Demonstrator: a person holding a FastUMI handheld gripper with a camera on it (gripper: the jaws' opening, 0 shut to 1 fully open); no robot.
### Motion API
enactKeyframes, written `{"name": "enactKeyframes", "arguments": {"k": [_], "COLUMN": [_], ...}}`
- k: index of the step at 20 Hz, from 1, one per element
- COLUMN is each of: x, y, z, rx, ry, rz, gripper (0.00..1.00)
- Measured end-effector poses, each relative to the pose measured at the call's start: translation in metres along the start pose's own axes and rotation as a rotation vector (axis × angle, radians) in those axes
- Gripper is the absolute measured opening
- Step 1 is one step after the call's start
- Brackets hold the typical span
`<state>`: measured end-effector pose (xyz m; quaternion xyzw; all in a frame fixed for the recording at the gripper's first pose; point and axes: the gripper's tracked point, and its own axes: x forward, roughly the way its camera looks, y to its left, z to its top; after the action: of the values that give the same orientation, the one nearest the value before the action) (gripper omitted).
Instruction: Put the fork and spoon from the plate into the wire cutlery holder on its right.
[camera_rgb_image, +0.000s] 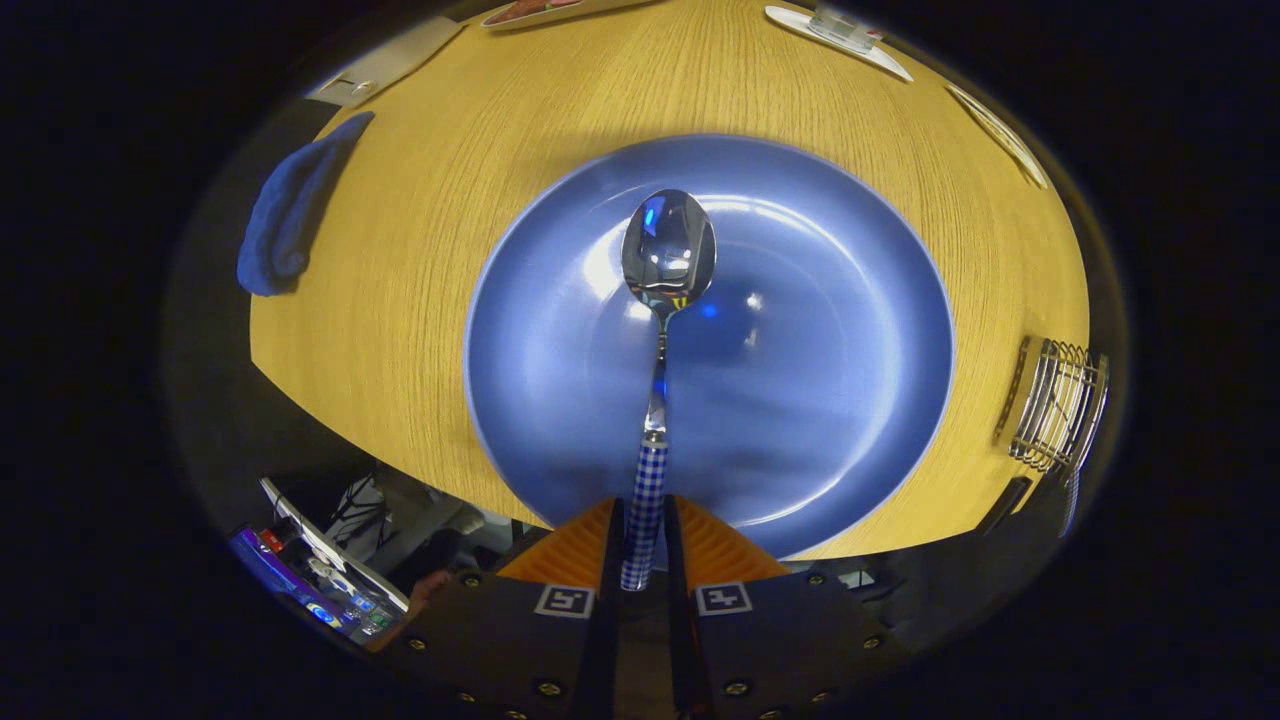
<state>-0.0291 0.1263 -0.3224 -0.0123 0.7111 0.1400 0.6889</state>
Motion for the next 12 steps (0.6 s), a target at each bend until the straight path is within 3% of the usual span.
{"name": "enactKeyframes", "arguments": {"k": [1,2,5,6,12], "x": [-0.002,-0.003,-0.009,-0.012,-0.045], "y": [-0.002,-0.004,-0.002,-0.007,-0.043], "z": [-0.001,-0.002,-0.003,-0.005,-0.019], "rx": [0.009,-0.009,-0.044,-0.073,-0.050], "ry": [-0.014,-0.001,-0.007,0.008,0.076], "rz": [-0.003,-0.003,0.034,0.033,0.065], "gripper": [0.22,0.10,0.10,0.02,0.02]}}
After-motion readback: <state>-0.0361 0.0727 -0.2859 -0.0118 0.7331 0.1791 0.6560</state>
